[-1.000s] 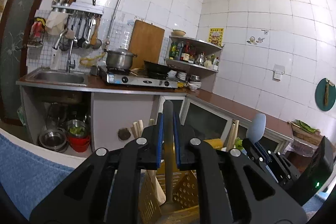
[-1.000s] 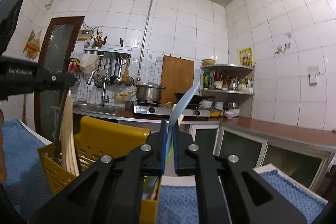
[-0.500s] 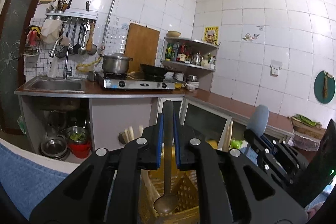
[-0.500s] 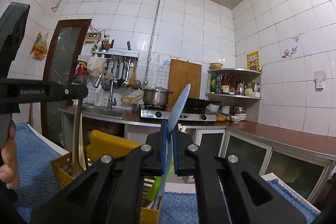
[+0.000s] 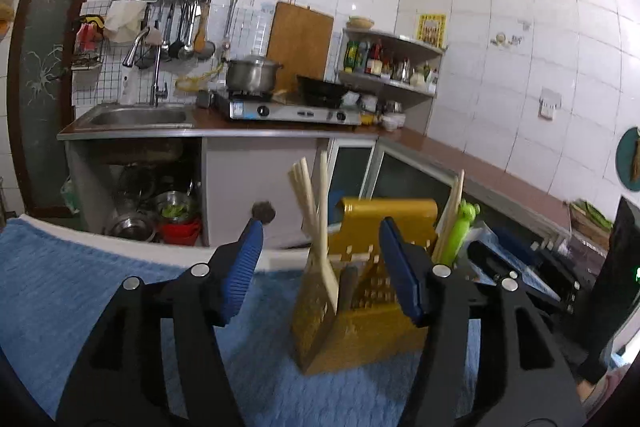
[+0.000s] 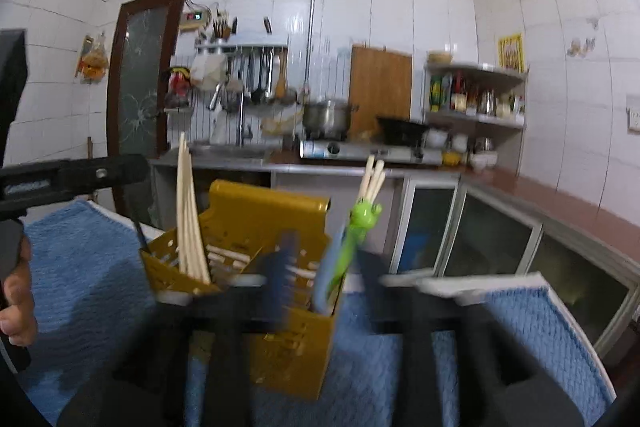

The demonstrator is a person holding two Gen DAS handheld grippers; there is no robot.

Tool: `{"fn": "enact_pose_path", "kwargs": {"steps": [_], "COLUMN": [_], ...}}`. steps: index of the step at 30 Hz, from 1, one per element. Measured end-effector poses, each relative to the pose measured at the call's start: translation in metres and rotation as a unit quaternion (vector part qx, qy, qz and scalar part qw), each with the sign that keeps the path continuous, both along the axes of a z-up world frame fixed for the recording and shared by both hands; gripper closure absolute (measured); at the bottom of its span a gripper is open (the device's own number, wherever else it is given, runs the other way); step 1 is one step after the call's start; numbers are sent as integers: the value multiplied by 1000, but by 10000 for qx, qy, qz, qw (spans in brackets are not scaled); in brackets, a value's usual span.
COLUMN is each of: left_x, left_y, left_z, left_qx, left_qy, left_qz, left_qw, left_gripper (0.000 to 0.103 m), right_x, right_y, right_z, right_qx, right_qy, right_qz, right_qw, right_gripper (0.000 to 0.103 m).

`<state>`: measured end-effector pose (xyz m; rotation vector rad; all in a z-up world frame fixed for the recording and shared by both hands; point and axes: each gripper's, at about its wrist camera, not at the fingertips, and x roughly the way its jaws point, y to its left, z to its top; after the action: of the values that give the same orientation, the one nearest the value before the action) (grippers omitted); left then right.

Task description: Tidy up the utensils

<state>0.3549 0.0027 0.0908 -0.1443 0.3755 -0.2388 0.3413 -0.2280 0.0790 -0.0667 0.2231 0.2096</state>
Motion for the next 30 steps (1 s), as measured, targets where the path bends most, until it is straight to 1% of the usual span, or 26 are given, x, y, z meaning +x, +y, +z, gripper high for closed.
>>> {"fn": "enact_pose_path", "kwargs": {"steps": [1,3,6,8,9,11,13,18,20,23,27,30], "left_x": [-7,-19,-44,-62,-71,-84,-101,-145,-161,-181,-209,-225], "left_y": [3,8,17,22,24,28,32,33,33,32,25,18], "left_z": [1,2,3,4,3,2,-2,-19,-26,-35,-41,-48], "left_qx": [46,137,224,311,373,368,356,553,582,522,586,746], "left_qy": [53,84,117,95,113,140,165,158,173,244,65,-80], "left_qz": [42,170,306,374,418,464,505,719,787,854,1009,1090], "left_qw": [10000,9997,9992,9988,9984,9981,9980,9957,9950,9947,9931,9912], "left_gripper": [42,32,22,20,19,18,14,5,5,5,5,5], "right_x": [-5,-15,-31,-44,-54,-68,-89,-135,-151,-172,-196,-209], "right_y": [0,-2,-5,-7,-7,-8,-7,-5,-6,-4,-5,-6], "right_z": [2,5,11,13,13,11,4,-14,-19,-23,-29,-41], "right_qx": [-41,-66,-33,-38,-59,-49,-59,1,73,107,240,260], "right_qy": [80,158,217,282,317,349,387,418,430,425,414,486], "right_qz": [-1,-64,-101,-112,-156,-200,-263,-471,-532,-642,-677,-774], "right_qw": [10000,9998,9997,9995,9994,9992,9989,9980,9976,9970,9966,9955], "right_gripper": [49,49,43,36,35,28,24,14,11,7,4,4]}}
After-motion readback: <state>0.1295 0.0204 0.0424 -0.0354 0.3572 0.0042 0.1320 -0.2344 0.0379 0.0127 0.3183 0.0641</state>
